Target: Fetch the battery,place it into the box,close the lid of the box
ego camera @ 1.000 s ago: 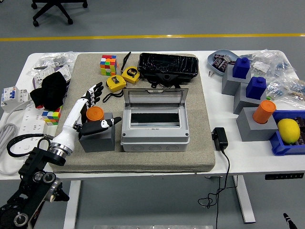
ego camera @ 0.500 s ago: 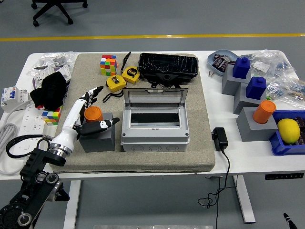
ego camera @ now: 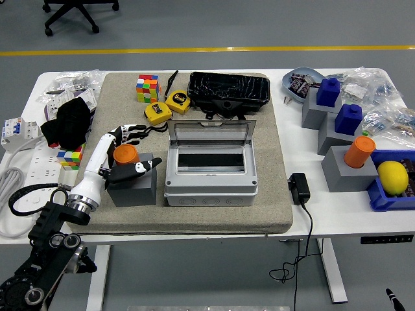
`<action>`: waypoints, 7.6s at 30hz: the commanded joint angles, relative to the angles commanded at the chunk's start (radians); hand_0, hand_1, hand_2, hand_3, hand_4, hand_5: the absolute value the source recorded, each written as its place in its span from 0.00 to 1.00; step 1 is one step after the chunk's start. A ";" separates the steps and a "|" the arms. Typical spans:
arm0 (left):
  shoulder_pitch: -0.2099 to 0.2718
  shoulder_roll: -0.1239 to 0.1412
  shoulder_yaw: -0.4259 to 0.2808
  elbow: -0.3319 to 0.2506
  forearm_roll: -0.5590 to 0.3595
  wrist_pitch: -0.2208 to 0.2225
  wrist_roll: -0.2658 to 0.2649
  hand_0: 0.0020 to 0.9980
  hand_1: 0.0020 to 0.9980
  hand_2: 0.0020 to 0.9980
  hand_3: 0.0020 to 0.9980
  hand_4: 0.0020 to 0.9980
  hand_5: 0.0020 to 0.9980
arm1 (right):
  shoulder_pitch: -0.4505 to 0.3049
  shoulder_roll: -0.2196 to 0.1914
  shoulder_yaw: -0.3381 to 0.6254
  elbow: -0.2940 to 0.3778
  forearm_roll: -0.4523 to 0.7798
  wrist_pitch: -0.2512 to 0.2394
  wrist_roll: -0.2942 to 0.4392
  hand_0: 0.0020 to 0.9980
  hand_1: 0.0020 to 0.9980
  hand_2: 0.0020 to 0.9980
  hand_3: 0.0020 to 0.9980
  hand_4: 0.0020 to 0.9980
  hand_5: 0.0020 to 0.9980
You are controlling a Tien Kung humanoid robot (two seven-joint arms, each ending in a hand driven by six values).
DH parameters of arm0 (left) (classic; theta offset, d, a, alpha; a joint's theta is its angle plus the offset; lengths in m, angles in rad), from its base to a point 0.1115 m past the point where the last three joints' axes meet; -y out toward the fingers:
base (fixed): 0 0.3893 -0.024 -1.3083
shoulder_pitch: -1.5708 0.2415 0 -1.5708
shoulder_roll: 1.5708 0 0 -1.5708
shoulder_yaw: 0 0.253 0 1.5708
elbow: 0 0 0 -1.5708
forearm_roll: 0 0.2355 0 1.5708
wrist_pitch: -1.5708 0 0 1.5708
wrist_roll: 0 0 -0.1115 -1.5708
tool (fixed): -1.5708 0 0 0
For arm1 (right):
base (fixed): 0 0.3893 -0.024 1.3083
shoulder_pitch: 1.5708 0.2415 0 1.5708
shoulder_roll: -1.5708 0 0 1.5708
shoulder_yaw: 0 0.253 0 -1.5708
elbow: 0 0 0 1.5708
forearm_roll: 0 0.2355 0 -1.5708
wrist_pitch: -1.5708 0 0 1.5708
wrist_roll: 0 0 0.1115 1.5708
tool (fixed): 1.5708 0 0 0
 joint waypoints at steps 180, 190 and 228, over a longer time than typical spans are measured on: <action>-0.446 -0.012 0.611 0.247 0.158 0.340 -0.099 0.03 0.03 0.05 0.03 0.99 0.51 | 0.009 -0.008 0.007 0.000 -0.037 0.005 -0.011 0.88 0.80 0.74 0.78 1.00 1.00; -0.461 -0.018 0.600 0.285 0.201 0.411 -0.150 0.03 0.03 0.05 0.03 1.00 0.53 | 0.012 -0.009 0.004 0.000 -0.027 0.005 -0.010 0.88 0.80 0.74 0.78 1.00 1.00; -0.474 -0.041 0.655 0.383 0.173 0.446 -0.175 0.04 0.03 0.05 0.03 0.99 0.55 | 0.016 -0.012 0.000 0.000 -0.025 0.006 -0.011 0.87 0.80 0.74 0.78 1.00 1.00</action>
